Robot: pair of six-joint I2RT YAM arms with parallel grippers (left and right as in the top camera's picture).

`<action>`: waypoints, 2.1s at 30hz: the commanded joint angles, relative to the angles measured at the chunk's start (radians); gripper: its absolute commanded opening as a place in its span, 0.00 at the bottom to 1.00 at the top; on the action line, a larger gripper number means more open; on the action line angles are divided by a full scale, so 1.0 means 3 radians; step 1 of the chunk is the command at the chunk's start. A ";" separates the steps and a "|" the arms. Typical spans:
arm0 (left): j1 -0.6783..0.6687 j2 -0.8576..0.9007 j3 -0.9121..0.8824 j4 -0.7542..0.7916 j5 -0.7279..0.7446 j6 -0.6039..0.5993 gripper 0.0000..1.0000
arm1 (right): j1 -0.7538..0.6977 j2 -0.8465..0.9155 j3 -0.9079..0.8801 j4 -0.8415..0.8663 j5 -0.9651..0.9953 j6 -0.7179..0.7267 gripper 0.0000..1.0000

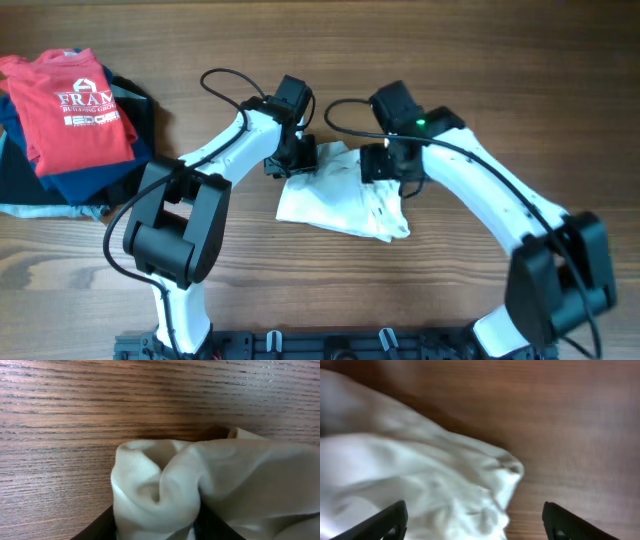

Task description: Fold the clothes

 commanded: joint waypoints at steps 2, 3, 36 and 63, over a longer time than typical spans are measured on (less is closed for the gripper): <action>0.0034 0.0170 -0.0069 -0.0051 -0.0123 0.0017 0.44 | 0.0000 -0.0107 0.0070 0.0025 -0.0586 -0.0511 0.77; 0.0034 0.0170 -0.0069 -0.0050 -0.0123 0.0017 0.44 | 0.0005 -0.0107 0.0069 0.0025 -0.0687 -0.0617 0.77; 0.0034 0.0170 -0.0069 -0.0052 -0.0123 0.0017 0.45 | 0.0243 0.0417 -0.0025 0.0361 -0.0454 -0.1002 0.04; 0.0034 0.0170 -0.0069 -0.0074 -0.0125 0.0017 0.45 | -0.0084 0.0046 -0.0024 0.0305 -0.1225 -0.0851 0.51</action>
